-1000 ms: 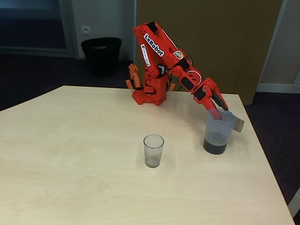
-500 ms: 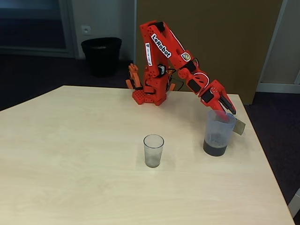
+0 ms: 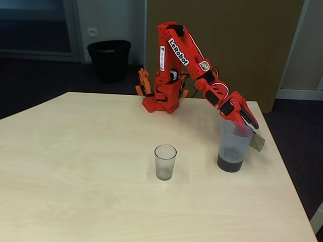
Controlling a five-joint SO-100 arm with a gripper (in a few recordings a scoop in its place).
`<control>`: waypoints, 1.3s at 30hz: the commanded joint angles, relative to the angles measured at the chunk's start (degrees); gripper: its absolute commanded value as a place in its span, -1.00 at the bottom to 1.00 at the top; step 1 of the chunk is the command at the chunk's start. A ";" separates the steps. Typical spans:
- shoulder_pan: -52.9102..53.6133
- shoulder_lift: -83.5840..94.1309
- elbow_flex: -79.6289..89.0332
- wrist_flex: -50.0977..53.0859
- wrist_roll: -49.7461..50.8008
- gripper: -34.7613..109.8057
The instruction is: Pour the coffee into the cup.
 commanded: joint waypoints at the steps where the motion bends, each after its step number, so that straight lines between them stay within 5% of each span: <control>1: 0.62 -0.09 -2.20 -2.11 -0.26 -0.18; 39: 3.78 -8.53 6.42 -25.58 2.46 -0.22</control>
